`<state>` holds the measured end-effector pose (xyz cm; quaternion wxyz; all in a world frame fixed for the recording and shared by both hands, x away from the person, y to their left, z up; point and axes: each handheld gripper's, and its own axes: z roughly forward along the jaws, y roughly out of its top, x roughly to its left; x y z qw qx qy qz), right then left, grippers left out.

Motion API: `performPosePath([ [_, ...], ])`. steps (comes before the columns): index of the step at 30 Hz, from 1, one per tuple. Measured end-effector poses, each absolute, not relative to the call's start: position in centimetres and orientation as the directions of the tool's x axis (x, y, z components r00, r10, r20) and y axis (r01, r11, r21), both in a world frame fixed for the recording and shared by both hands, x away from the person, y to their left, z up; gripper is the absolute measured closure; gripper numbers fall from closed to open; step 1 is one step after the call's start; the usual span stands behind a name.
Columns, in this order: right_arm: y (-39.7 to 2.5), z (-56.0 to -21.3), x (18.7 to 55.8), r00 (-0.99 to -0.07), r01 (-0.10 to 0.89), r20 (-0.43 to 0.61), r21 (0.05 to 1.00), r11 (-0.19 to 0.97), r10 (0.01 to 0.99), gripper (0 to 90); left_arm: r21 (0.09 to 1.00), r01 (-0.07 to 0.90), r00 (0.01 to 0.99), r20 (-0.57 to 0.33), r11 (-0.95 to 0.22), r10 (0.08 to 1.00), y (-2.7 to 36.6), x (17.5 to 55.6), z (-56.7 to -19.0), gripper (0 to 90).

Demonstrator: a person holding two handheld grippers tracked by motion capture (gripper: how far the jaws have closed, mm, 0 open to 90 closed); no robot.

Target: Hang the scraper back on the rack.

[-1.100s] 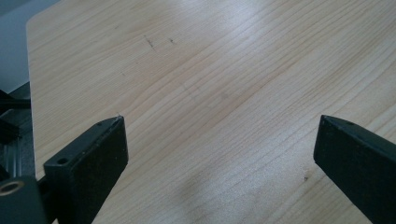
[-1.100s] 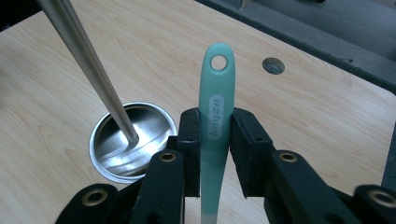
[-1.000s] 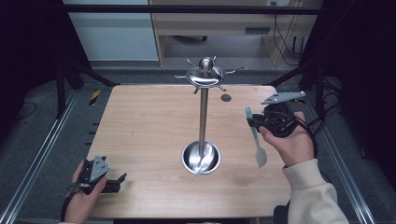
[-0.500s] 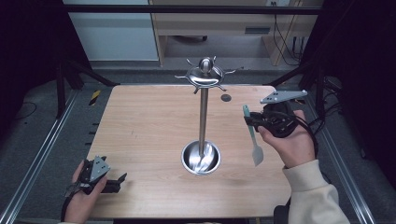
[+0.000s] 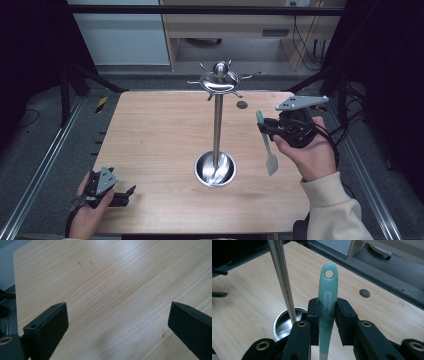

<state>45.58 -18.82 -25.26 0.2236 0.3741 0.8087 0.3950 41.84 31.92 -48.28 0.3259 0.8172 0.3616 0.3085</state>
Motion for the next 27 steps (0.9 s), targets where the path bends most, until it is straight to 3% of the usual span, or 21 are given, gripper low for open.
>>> performPosePath([
  [27, -18.2, -23.6, 44.1, -0.637, 0.353, -0.084, 0.852, 0.387, 0.766, 74.2, 0.752, 0.391, 0.552, 0.27, -0.531, 0.789, 31.9, 41.9, -48.3, 2.8],
])
